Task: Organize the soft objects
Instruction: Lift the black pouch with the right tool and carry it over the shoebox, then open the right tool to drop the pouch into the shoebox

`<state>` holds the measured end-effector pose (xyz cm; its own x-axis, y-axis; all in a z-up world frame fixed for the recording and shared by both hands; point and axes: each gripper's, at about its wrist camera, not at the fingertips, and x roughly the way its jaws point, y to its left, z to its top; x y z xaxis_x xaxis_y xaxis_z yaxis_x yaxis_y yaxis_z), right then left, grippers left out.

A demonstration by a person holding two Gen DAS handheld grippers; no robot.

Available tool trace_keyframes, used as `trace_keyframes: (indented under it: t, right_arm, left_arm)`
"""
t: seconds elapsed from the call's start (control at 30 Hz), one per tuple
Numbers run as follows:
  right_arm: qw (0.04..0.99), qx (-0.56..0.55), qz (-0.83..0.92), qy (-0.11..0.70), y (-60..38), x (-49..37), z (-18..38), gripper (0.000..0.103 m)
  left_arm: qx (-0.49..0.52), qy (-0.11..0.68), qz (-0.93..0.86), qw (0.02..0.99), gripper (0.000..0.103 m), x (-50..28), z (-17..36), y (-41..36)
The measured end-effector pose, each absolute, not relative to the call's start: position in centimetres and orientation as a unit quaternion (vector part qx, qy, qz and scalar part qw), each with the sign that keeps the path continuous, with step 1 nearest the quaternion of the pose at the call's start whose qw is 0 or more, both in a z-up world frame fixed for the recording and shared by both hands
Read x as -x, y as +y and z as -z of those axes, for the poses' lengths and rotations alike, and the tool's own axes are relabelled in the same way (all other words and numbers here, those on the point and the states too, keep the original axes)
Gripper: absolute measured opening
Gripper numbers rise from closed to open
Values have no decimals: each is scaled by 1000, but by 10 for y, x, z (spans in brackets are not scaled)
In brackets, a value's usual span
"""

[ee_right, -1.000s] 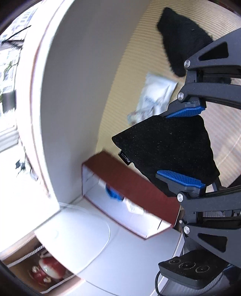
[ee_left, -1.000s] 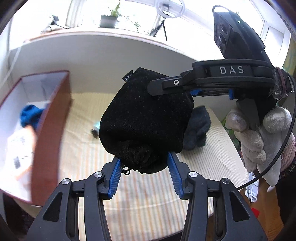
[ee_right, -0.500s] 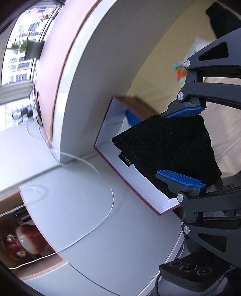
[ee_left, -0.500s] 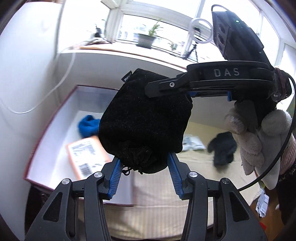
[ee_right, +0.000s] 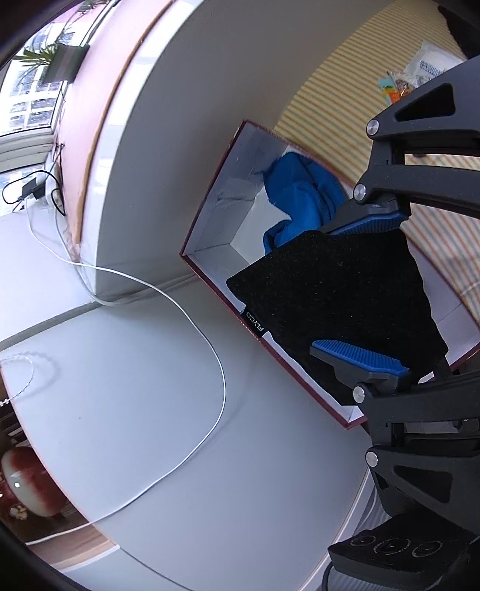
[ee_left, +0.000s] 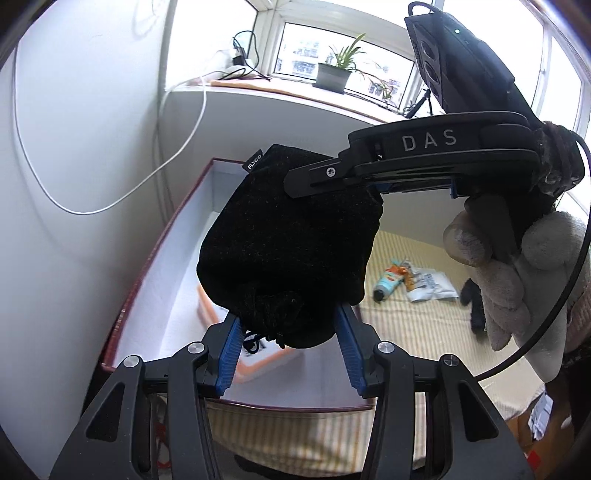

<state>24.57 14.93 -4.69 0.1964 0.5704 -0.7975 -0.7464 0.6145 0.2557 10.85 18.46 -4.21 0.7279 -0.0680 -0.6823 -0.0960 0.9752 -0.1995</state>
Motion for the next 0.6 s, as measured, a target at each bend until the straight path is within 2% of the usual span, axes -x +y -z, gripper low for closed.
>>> trace_keyframes:
  t: [0.33,0.6]
  right_arm:
    - [780,117,-415,453,171,-249,53,49]
    - [800,125,-388,441,169,-253,55,64]
  left_arm:
    - [110,378,-37,919,47,-115,52,202]
    - [88,392,-71,913,51,-120,60,203]
